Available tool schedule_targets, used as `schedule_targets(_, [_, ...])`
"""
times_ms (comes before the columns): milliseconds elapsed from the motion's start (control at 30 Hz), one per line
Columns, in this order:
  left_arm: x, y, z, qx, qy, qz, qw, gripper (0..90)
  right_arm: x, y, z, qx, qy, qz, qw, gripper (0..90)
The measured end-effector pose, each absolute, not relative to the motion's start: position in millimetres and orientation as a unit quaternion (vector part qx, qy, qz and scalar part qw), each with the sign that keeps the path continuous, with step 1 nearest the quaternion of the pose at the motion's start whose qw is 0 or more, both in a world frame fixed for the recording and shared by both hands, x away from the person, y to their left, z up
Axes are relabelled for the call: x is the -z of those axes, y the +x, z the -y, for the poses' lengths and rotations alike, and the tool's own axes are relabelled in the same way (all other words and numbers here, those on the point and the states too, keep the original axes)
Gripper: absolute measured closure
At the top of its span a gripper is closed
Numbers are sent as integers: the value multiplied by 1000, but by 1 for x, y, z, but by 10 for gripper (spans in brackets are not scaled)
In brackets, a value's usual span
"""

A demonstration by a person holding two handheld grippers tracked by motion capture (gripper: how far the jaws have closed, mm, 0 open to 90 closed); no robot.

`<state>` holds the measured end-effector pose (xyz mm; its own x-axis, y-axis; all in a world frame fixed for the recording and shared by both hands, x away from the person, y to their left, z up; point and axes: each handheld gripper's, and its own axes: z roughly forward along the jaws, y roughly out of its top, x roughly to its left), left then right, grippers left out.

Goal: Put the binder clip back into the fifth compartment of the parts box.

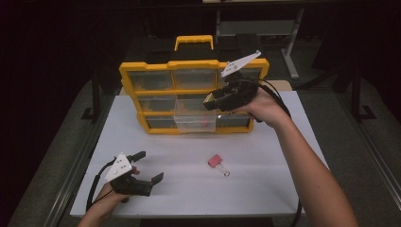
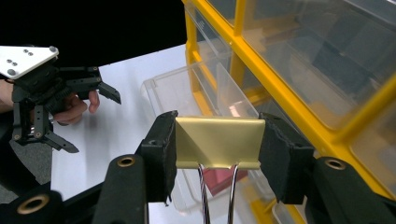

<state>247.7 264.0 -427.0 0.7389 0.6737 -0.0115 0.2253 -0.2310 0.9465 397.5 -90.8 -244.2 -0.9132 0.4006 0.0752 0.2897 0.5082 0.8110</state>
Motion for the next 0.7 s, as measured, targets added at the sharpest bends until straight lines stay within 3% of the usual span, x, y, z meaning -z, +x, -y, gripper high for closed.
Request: schedule_targets(700, [426, 247, -264, -208, 759, -293, 543, 3, 246, 415, 53, -449, 171, -875, 61, 489])
